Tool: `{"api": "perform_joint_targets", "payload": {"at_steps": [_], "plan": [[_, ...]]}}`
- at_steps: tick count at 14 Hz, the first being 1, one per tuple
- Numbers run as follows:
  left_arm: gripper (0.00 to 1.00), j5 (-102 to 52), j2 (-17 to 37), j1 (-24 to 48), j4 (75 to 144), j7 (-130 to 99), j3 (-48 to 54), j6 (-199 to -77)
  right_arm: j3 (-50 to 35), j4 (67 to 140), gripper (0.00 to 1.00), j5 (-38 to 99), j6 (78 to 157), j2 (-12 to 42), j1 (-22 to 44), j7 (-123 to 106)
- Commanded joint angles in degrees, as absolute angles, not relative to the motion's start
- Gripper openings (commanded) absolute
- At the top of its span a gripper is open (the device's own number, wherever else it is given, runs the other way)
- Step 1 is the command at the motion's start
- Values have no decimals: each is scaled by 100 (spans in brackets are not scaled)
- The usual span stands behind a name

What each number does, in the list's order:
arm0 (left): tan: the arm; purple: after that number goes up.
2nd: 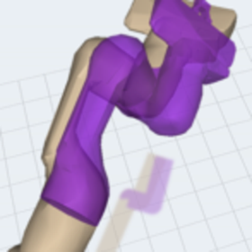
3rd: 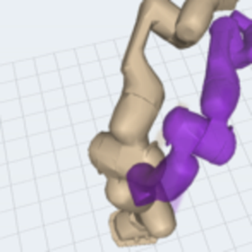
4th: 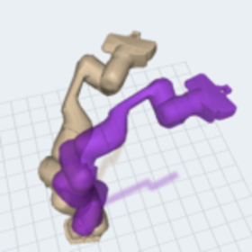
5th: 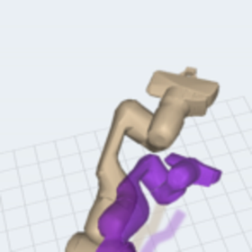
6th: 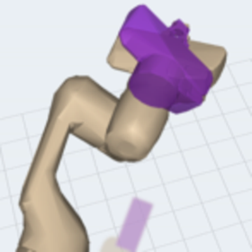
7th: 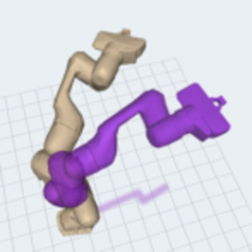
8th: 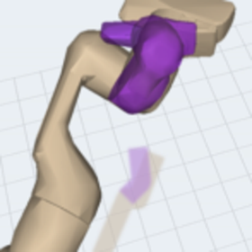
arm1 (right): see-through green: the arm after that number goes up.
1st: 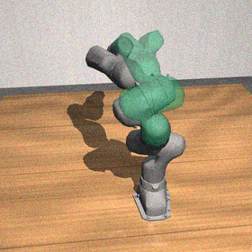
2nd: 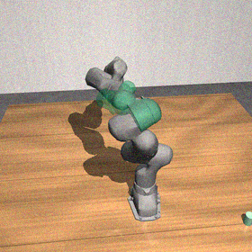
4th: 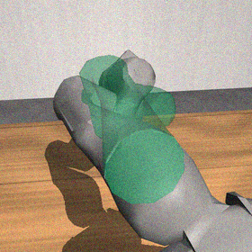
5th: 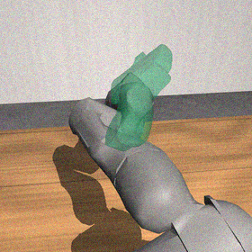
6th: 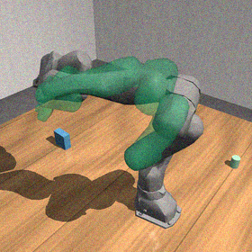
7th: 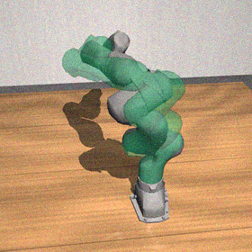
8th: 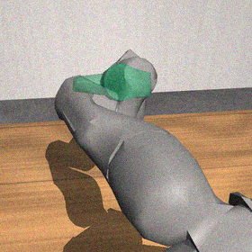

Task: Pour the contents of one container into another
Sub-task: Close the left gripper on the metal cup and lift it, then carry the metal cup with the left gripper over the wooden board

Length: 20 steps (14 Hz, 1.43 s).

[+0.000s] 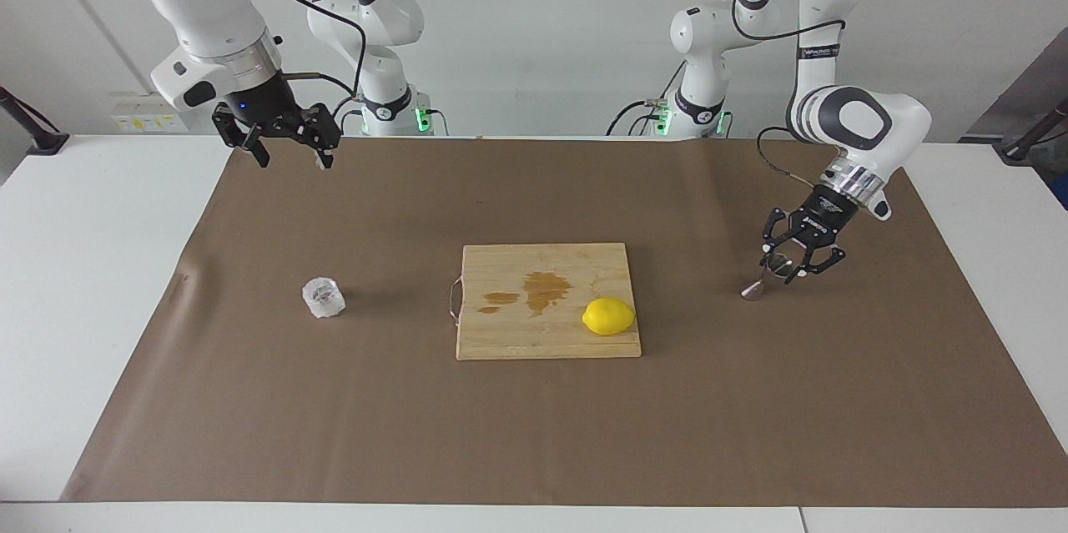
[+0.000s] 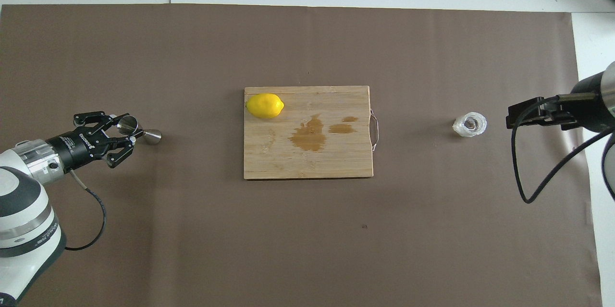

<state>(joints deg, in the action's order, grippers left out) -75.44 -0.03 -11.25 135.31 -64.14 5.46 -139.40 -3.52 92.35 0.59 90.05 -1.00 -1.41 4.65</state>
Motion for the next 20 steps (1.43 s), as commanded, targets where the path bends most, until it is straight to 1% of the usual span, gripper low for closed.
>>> {"api": "perform_joint_targets", "payload": {"at_steps": [1,4,7,9,12,15,16,20], "plan": [[0,-7655,9,-1134,13360,-6398,545,-13904,-387,9202,100,44,8921,-105,-220,325],[0,-7629,-79,-1020,12991,-6442,606,-13939,-387,9202,100,44,8921,-105,-220,325],[0,-7620,-202,-897,12850,-6547,808,-13913,-387,9202,100,44,8921,-105,-220,325],[0,-7620,-193,-573,12727,-6845,975,-13983,-387,9202,100,44,8921,-105,-220,325],[0,-7611,-176,243,12612,-7539,1002,-14158,-387,9202,100,44,8921,-105,-220,325],[0,-7620,-53,1280,12464,-8382,1019,-15350,-387,9202,100,44,8921,-105,-220,325],[0,-7620,86,1588,12341,-8559,1011,-15702,-387,9202,100,44,8921,-105,-220,325],[0,-7629,342,2590,12024,-9105,1020,-16732,-387,9202,100,44,8921,-105,-220,325]]}}
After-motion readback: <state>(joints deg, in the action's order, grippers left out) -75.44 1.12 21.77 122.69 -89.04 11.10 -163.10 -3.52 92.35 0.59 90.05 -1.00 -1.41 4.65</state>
